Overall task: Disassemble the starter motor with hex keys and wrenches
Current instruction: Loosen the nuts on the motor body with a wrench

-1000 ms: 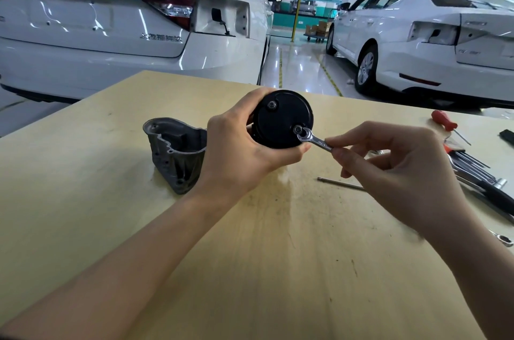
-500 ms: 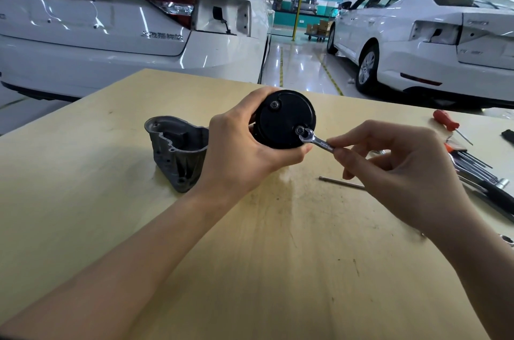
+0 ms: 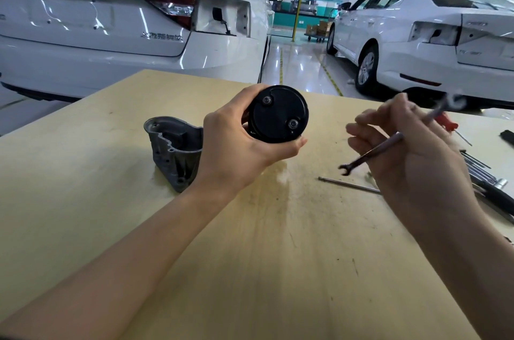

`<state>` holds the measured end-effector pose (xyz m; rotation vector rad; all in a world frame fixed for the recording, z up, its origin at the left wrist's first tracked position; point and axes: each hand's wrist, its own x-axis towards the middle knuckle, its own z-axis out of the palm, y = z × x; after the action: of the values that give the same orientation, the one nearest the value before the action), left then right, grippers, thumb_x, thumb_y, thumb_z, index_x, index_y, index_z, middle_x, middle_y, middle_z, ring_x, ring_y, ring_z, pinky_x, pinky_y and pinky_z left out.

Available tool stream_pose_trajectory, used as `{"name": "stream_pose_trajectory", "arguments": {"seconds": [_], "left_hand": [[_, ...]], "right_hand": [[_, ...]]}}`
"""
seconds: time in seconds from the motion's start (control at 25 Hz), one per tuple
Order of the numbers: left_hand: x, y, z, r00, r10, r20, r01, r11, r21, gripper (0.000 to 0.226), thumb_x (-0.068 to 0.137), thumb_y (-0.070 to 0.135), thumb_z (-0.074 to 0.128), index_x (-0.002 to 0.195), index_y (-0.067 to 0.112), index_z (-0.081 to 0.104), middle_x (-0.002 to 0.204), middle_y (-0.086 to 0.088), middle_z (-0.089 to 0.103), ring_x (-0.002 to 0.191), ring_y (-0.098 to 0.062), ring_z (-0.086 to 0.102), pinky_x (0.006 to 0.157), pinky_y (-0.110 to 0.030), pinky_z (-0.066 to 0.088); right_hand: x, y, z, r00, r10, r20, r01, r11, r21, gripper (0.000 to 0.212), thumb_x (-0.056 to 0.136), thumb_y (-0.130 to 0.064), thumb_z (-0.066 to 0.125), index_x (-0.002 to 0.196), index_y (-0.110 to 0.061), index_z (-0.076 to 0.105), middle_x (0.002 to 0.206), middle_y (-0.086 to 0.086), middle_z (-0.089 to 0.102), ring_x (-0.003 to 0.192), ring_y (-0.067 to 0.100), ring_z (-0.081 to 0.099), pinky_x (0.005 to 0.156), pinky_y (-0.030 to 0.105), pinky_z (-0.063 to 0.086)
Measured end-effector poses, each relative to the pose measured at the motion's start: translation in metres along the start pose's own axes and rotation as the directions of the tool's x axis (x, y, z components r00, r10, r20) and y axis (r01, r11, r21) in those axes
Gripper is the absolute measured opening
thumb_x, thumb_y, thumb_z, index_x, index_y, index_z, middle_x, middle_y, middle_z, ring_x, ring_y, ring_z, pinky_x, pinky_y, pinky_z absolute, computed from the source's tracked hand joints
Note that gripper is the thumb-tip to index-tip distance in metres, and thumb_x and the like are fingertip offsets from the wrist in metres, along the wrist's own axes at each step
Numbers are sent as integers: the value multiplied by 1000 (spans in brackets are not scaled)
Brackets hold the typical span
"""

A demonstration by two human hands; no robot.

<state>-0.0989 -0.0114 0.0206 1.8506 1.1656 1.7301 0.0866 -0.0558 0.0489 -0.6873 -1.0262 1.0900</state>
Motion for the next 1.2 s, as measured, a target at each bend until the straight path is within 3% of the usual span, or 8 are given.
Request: {"name": "stream_pose_trajectory", "arguments": {"seconds": [0.2,0.28,0.36,0.56,0.88,1.04,1.12,1.2], "left_hand": [[1,0,0,1000,4,-2,-4,1000,15,65,53,36,92,111,21,66,96,11,71,91,-11,68,84,-33,56],[1,1,0,1000,5,1,-5,1000,13,64,53,34,92,111,22,66,96,12,71,90,-10,68,83,-32,57],[1,1,0,1000,6,0,-6,1000,17,62,54,33,93,110,23,66,94,13,70,89,-9,68,82,-31,57],[0,2,-1,1000,1,-7,-1,1000,4,58,55,30,93,107,24,66,91,13,70,86,-8,68,79,-29,57],[0,2,-1,1000,0,-6,0,1000,1,58,56,32,92,107,23,66,91,12,71,86,-9,68,79,-32,57],[1,0,-1,1000,2,-5,-2,1000,-7,61,53,35,91,108,23,66,93,14,70,88,-8,67,83,-32,56],[1,0,0,1000,-1,-9,1,1000,-7,62,52,37,91,108,22,66,93,13,71,88,-9,68,83,-33,56],[1,-1,0,1000,2,-9,-2,1000,-5,62,52,38,90,107,23,66,93,13,71,88,-10,68,83,-33,57]], "right_hand": [[5,8,-4,985,162,-62,-166,985,-57,70,101,-48,25,52,-18,65,62,3,57,57,15,52,62,30,43],[6,7,-6,979,203,-6,-203,976,-81,75,100,-54,16,56,-16,63,51,2,42,47,16,38,53,29,35],[5,5,-5,985,172,30,-171,984,-41,75,99,-57,17,58,-14,64,43,3,39,39,16,35,45,22,36],[-2,11,1,993,13,118,-6,998,-57,58,99,-41,34,61,-17,71,59,11,66,51,20,58,50,21,46],[-4,19,-2,972,-82,220,118,981,-155,49,90,-46,42,66,-16,72,65,12,68,61,24,59,57,25,48],[15,-5,-24,984,-97,150,128,969,-211,14,89,-18,58,83,-14,70,84,10,74,76,22,71,60,24,54],[24,-14,-42,987,-162,25,151,841,-520,15,95,-15,54,86,-14,67,78,2,75,70,15,70,58,22,53],[31,-14,-65,969,-237,-62,60,474,-878,27,99,-23,52,78,-14,66,56,-1,63,51,11,55,52,26,42]]}}
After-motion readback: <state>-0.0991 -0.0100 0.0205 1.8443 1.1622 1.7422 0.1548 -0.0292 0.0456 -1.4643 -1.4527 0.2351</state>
